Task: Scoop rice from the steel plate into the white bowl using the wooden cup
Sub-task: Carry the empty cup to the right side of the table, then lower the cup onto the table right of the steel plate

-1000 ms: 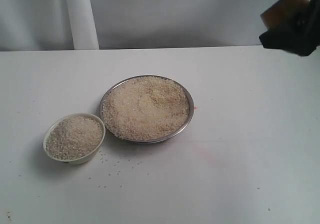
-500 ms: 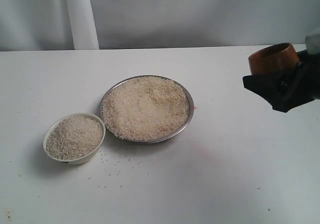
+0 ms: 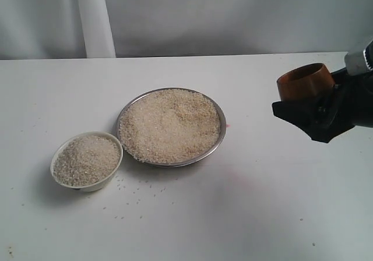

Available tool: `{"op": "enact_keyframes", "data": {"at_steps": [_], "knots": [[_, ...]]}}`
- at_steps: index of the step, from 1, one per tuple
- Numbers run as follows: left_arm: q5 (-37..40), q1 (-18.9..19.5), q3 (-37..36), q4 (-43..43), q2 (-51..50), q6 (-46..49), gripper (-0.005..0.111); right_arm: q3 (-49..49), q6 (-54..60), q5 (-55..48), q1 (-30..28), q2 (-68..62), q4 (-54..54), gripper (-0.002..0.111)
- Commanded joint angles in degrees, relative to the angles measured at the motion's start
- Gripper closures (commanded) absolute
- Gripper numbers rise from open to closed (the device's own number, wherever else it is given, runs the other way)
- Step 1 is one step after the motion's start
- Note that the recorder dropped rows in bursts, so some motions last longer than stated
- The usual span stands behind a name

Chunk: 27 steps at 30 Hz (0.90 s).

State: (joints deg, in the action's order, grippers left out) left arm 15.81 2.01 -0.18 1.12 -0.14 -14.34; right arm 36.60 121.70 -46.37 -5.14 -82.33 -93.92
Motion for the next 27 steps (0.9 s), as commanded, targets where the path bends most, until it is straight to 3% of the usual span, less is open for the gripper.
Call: {"op": "enact_keyframes", "data": {"at_steps": [1, 10, 13, 19, 24, 27], "knots": [[-0.52, -0.27, 0.18, -0.09, 0.14, -0.22, 0.107, -0.11, -0.28, -2.77, 0.03, -0.05, -1.72, 0.108], [-0.52, -0.27, 0.18, -0.09, 0.14, -0.22, 0.107, -0.11, -1.17, -6.85, -0.10, -0.05, -1.26, 0.108], [-0.52, -0.27, 0.18, -0.09, 0.14, -0.22, 0.107, -0.11, -2.04, -3.53, 0.40, -0.05, -0.16, 0.108], [-0.52, -0.27, 0.18, -0.09, 0.14, -0.22, 0.107, 4.98, -23.03, 5.61, 8.33, -0.05, 17.78, 0.108], [-0.52, -0.27, 0.18, -0.09, 0.14, -0.22, 0.107, 7.22, -41.68, 19.56, 16.61, 0.93, 33.52, 0.108], [-0.52, -0.27, 0.18, -0.09, 0.14, -0.22, 0.107, 7.10, -44.61, 25.02, 20.05, 1.67, 34.03, 0.108]]}}
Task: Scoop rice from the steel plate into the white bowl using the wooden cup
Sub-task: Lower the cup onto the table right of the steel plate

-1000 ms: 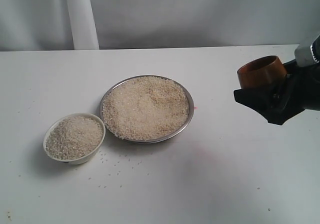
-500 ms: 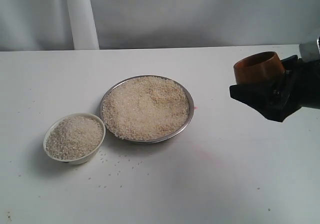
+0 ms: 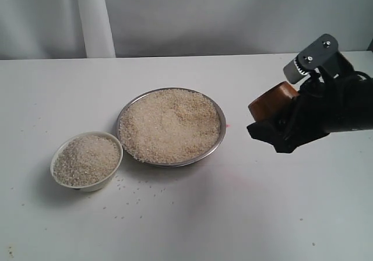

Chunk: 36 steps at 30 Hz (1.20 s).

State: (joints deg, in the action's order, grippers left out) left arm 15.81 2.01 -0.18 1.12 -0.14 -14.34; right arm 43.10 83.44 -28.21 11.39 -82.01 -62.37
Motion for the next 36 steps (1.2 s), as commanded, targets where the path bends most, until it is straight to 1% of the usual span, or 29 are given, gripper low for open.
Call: {"op": "enact_keyframes", "data": {"at_steps": [1, 3, 4, 5, 6, 8, 10, 12, 14, 16, 18, 20, 22, 24, 26, 30, 33, 36], "knots": [[-0.52, -0.27, 0.18, -0.09, 0.14, -0.22, 0.107, 0.60, -4.59, 7.62, 3.96, 1.47, 0.35, 0.108], [-0.52, -0.27, 0.18, -0.09, 0.14, -0.22, 0.107, 0.60, -0.18, 8.64, 4.20, 1.49, -5.16, 0.108], [-0.52, -0.27, 0.18, -0.09, 0.14, -0.22, 0.107, 0.72, 0.64, 9.88, 4.20, 1.49, -5.99, 0.108], [-0.52, -0.27, 0.18, -0.09, 0.14, -0.22, 0.107, 0.72, 0.10, 11.11, 4.20, 1.49, -5.25, 0.108], [-0.52, -0.27, 0.18, -0.09, 0.14, -0.22, 0.107, 0.72, -3.05, 12.59, 4.20, 1.49, -1.62, 0.108], [-0.52, -0.27, 0.18, -0.09, 0.14, -0.22, 0.107, 0.72, -15.26, 15.20, 4.20, 1.49, 10.67, 0.108], [-0.52, -0.27, 0.18, -0.09, 0.14, -0.22, 0.107, 0.72, -30.51, 16.75, 4.23, 1.59, 25.76, 0.108], [-0.52, -0.27, 0.18, -0.09, 0.14, -0.22, 0.107, 0.72, -43.83, 21.11, 5.63, 1.72, 38.21, 0.108], [-0.52, -0.27, 0.18, -0.09, 0.14, -0.22, 0.107, -1.03, -58.25, 27.66, 7.18, 1.72, 50.57, 0.108], [-0.52, -0.27, 0.18, -0.09, 0.14, -0.22, 0.107, -3.82, -68.82, 36.66, 8.02, 1.72, 58.57, 0.108], [-0.52, -0.27, 0.18, -0.09, 0.14, -0.22, 0.107, -6.60, -76.81, 44.25, 8.00, 1.58, 65.62, 0.108], [-0.52, -0.27, 0.18, -0.09, 0.14, -0.22, 0.107, -9.42, -83.89, 52.36, 7.10, 0.32, 73.11, 0.108], [-0.52, -0.27, 0.18, -0.09, 0.14, -0.22, 0.107, -10.99, -89.40, 58.79, 5.94, -2.07, 78.39, 0.108], [-0.52, -0.27, 0.18, -0.09, 0.14, -0.22, 0.107, -11.32, -92.75, 61.48, 4.75, -4.96, 82.28, 0.108], [-0.52, -0.27, 0.18, -0.09, 0.14, -0.22, 0.107, -11.32, -93.27, 64.11, 3.84, -8.59, 86.26, 0.108], [-0.52, -0.27, 0.18, -0.09, 0.14, -0.22, 0.107, -11.32, -93.27, 70.04, 2.31, -15.23, 87.91, 0.108], [-0.52, -0.27, 0.18, -0.09, 0.14, -0.22, 0.107, -11.32, -92.91, 76.78, 0.06, -19.29, 88.91, 0.108], [-0.52, -0.27, 0.18, -0.09, 0.14, -0.22, 0.107, -11.32, -92.91, 84.12, -2.49, -22.92, 93.73, 0.108]]}}
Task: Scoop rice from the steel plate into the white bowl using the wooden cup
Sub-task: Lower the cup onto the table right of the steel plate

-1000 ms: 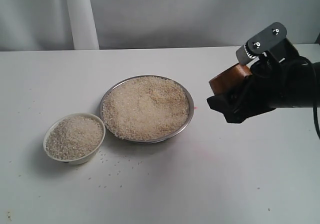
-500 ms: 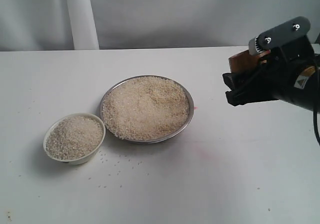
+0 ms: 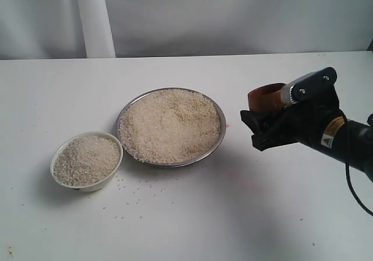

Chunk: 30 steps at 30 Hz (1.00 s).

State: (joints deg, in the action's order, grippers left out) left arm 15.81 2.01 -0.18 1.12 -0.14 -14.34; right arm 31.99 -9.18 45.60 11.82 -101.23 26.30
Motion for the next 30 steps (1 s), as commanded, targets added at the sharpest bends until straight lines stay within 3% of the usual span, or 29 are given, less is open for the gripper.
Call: {"op": "enact_keyframes", "data": {"at_steps": [1, 11, 30], "knots": [[-0.52, -0.27, 0.18, -0.09, 0.14, -0.22, 0.107, -0.21, -0.30, 12.94, -3.89, -5.04, 6.92, 0.108], [-0.52, -0.27, 0.18, -0.09, 0.14, -0.22, 0.107, 1.01, 7.43, 23.89, -8.35, -17.36, 11.19, 0.108], [-0.52, -0.27, 0.18, -0.09, 0.14, -0.22, 0.107, 8.77, 6.81, 24.36, -8.35, -27.62, 14.87, 0.108]]}}
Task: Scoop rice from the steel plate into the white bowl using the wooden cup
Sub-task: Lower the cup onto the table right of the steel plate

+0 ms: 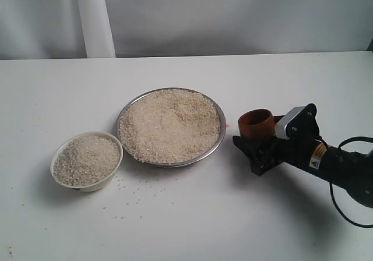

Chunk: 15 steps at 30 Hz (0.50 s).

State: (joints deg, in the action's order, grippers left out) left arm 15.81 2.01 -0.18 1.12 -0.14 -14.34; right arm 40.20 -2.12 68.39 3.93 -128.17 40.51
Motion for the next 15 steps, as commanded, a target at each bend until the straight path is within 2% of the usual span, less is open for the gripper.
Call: {"op": "enact_keyframes", "data": {"at_steps": [1, 9, 11, 13, 15], "knots": [[-0.52, -0.27, 0.18, -0.09, 0.14, -0.22, 0.107, 0.56, -0.25, 1.57, -0.60, -0.92, 0.66, 0.108], [-0.52, -0.27, 0.18, -0.09, 0.14, -0.22, 0.107, 0.56, -0.25, 1.57, -2.35, -2.19, 0.48, 0.108], [-0.52, -0.27, 0.18, -0.09, 0.14, -0.22, 0.107, 0.56, 0.61, 1.57, -2.35, -2.19, 0.48, 0.104], [-0.52, -0.27, 0.18, -0.09, 0.14, -0.22, 0.107, 0.56, 0.54, 1.57, -2.35, -2.19, 0.37, 0.087], [-0.52, -0.27, 0.18, -0.09, 0.14, -0.22, 0.107, 0.56, 0.54, 1.57, -2.35, -2.19, 1.32, 0.060]]}}
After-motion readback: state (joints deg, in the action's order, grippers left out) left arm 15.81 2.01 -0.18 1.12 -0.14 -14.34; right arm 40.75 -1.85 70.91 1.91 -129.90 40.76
